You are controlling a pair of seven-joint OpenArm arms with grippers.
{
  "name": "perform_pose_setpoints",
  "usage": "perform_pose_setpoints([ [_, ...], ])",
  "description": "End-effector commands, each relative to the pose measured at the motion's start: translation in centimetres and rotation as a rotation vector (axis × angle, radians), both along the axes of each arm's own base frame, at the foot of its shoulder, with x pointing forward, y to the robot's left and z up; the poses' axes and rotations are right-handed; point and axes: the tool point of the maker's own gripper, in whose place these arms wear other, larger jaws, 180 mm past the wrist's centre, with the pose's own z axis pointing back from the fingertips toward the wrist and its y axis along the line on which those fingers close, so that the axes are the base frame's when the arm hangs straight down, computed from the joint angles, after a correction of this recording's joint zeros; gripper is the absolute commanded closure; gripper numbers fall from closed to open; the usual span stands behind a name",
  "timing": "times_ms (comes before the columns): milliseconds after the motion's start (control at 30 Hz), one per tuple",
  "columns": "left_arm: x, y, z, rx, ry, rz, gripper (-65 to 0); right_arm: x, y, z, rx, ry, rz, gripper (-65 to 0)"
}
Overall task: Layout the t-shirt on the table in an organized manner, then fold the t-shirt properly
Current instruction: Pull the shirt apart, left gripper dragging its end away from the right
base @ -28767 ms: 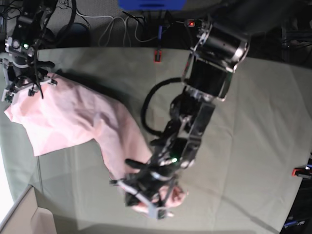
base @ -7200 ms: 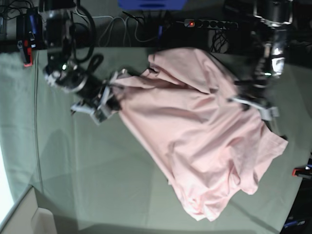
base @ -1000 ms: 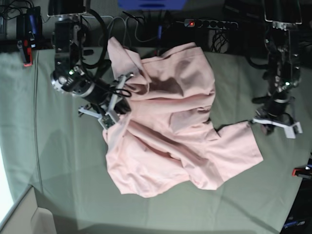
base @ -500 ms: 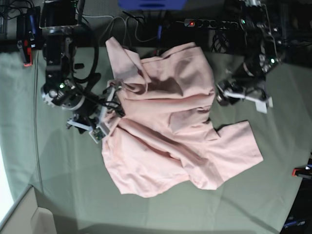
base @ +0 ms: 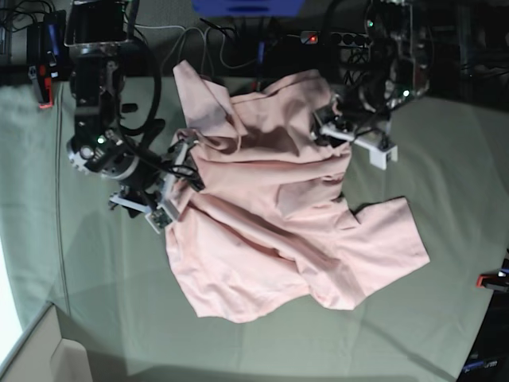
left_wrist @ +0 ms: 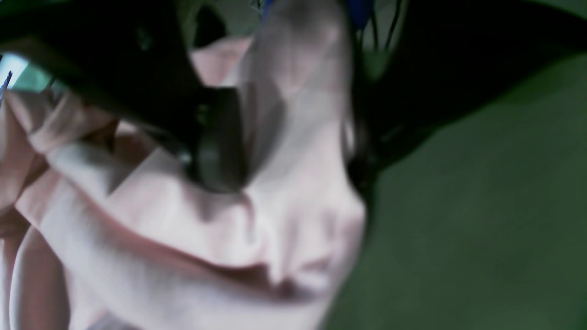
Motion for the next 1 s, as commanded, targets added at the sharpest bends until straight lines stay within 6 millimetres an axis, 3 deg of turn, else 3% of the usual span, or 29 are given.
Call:
perform_pose_setpoints([
  [0,-0.4,-0.1,-0.2,-0.007,0.015,-0.007,-23.3,1.0,0.2,1.4,0.022,-0.050,0.004,-41.3],
  [100,0.1,0.3,-0.6,-0.001,0.021,-0.005,-3.7,1.2,-0.3,1.6,0.016,-0.057,-0.007,-41.3],
  [133,0.3,1.0,-0.5,0.015,0.016,-0.008,0.0,1.4,-1.0,1.8,0.014,-0.064,-0.029,-41.3],
  [267,1.8,4.9,1.6,0.098,-0.051,-0.004,0.0,2.6,-3.9,2.9,0.020,-0.100,-0.122,-41.3],
  [467,5.3,16.5,6.9,0.242,-0.191,0.233,-0.2,4.3,-5.2,4.5,0.018,-0.146,-0.160,-41.5],
  [567,7.4,20.9,9.4,0.287,-0.250,0.317,-0.2,4.7,-4.6,4.8,0.027,-0.154,-0.151,-41.5],
  [767,11.3,26.7,14.8,0.338,-0.368,0.419,-0.2,4.7,-2.6,4.8,0.077,-0.153,-0.146,-41.6],
  [867,12.3,29.6,17.2,0.358,-0.411,0.476,-0.2,4.6,-0.8,4.7,0.089,-0.149,-0.102,-41.6],
  [967,12.8,32.2,18.9,0.365,-0.437,0.533,-0.2,5.6,-0.3,5.4,0.089,-0.166,-0.087,-41.6],
])
